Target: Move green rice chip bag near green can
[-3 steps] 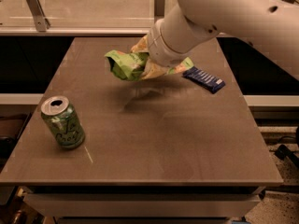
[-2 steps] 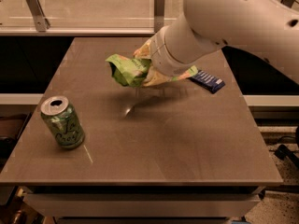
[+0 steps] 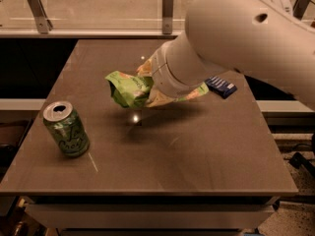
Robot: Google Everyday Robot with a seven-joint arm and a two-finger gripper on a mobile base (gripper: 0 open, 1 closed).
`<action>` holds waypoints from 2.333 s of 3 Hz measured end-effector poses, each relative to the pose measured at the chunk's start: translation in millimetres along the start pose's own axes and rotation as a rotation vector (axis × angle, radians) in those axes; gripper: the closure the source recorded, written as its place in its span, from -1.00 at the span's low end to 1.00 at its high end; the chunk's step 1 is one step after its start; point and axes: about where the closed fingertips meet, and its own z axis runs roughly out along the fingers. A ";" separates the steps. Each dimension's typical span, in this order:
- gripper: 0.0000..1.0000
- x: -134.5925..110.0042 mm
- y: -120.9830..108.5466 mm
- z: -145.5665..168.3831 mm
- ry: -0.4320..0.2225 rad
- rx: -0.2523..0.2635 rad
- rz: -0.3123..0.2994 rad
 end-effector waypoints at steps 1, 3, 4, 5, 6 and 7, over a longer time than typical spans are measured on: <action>1.00 -16.6 11.5 1.4 0.010 -0.011 0.018; 1.00 -32.0 40.8 13.8 0.012 -0.028 0.086; 0.65 -33.1 41.0 13.3 0.013 -0.027 0.084; 0.19 -34.5 40.6 12.4 0.013 -0.025 0.082; -0.30 -35.9 40.3 11.5 0.013 -0.024 0.079; -0.74 -37.2 39.9 10.7 0.013 -0.022 0.076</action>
Offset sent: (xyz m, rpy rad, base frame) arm -0.0417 0.0278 -0.0312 0.0183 0.0732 -0.0732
